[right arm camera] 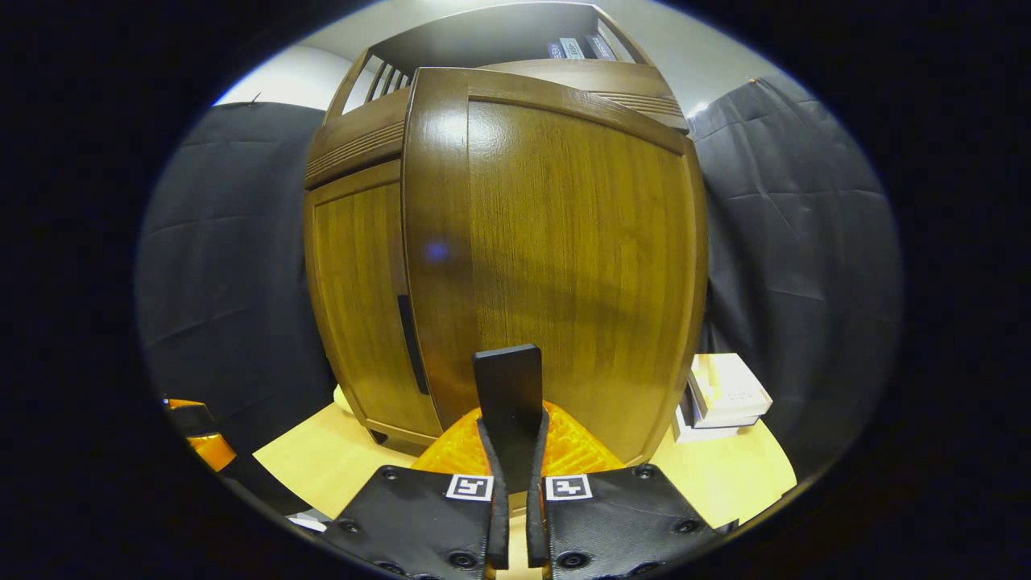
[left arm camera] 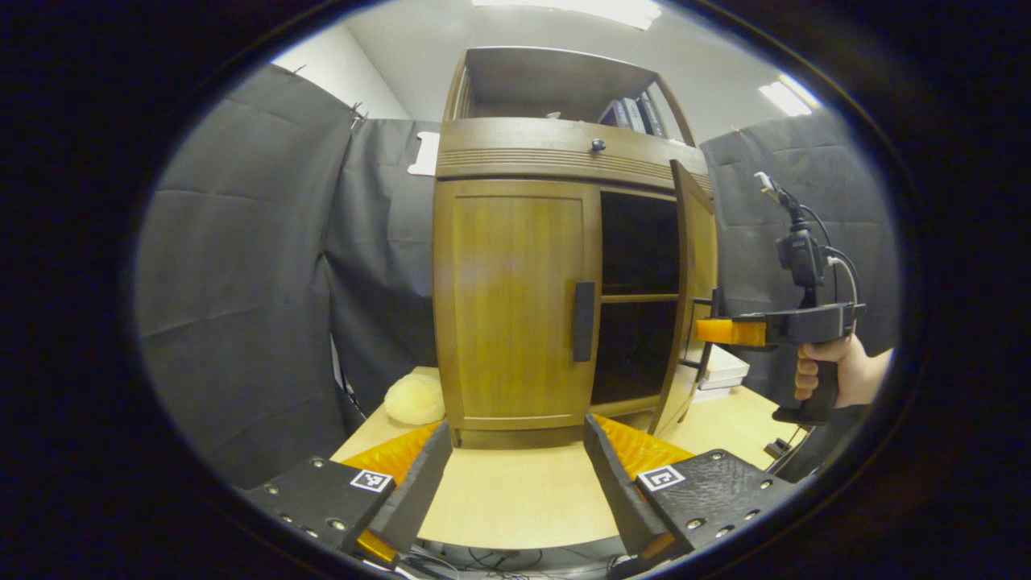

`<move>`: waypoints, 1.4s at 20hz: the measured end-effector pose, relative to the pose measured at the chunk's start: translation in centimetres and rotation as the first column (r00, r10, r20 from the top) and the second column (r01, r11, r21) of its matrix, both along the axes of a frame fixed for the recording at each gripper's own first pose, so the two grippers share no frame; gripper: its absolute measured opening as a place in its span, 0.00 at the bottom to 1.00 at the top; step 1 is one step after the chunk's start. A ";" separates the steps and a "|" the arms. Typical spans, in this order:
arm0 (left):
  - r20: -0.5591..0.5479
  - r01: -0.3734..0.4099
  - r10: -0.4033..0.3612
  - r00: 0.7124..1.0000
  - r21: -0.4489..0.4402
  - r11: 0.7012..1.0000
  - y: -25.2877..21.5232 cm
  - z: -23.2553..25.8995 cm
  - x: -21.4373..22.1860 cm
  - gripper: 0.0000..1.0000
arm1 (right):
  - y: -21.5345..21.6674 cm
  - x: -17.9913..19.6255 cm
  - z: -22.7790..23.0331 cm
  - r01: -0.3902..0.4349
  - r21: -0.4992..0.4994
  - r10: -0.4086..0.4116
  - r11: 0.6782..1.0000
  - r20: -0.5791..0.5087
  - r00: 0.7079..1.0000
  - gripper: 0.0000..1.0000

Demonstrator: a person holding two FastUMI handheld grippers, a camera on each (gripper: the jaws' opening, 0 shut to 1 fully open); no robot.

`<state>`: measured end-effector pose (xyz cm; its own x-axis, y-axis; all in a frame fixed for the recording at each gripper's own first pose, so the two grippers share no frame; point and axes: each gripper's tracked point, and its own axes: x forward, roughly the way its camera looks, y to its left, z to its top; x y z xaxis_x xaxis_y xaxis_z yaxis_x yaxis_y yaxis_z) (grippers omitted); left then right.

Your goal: Open the right door of the double-door shoe cabinet with the right hand, and open the left door with the left hand.

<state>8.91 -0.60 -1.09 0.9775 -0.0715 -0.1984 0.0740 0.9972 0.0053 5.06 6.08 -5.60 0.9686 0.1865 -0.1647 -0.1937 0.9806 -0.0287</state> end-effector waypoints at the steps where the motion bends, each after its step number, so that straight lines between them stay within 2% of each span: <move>1: -0.001 0.008 -0.008 1.000 -0.002 1.000 0.2 -0.1 0.5 0.94 | -0.3 -0.3 -0.2 0.000 -0.003 0.000 1.000 -0.001 1.000 0.10; 3: -0.002 0.026 -0.026 1.000 -0.008 1.000 0.4 -0.2 1.6 0.94 | -1.2 -1.1 -0.3 0.003 -0.016 -0.003 1.000 0.003 1.000 0.07; 7: -0.001 0.059 -0.059 0.998 -0.008 0.998 0.7 -0.4 3.7 0.94 | -3.0 -2.5 -0.5 0.034 -0.020 -0.034 0.999 0.001 0.999 0.13; 9: -0.002 0.078 -0.078 0.997 -0.008 0.997 0.4 -0.5 4.6 0.94 | -3.8 -3.0 -0.5 0.041 -0.022 -0.041 0.999 0.000 0.999 0.10; 15: 0.009 0.126 -0.126 0.992 0.006 0.992 0.5 -0.2 6.6 0.94 | -6.6 -4.5 -0.8 0.089 -0.057 -0.088 0.994 0.009 0.996 0.13; 17: 0.010 0.137 -0.137 0.991 -0.001 0.991 0.5 -0.4 7.2 0.94 | -7.8 -5.0 -0.8 0.111 -0.047 -0.111 0.993 0.002 0.994 0.06; 22: 0.001 0.162 -0.162 0.987 -0.012 0.987 2.0 -0.8 9.1 0.94 | -11.2 -7.1 -0.9 0.154 -0.023 -0.154 0.988 -0.002 0.988 0.09; 28: 0.004 0.191 -0.191 0.982 0.020 0.981 1.6 -0.6 11.1 0.94 | -17.4 -8.4 -0.4 0.203 0.047 -0.202 0.978 -0.013 0.979 0.05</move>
<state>20.05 0.95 -1.67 0.9474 -0.2531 -0.1957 0.2629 0.9645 0.0252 -3.31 -11.29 -5.97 0.9856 -0.0057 -0.1688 0.0092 0.9998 0.0196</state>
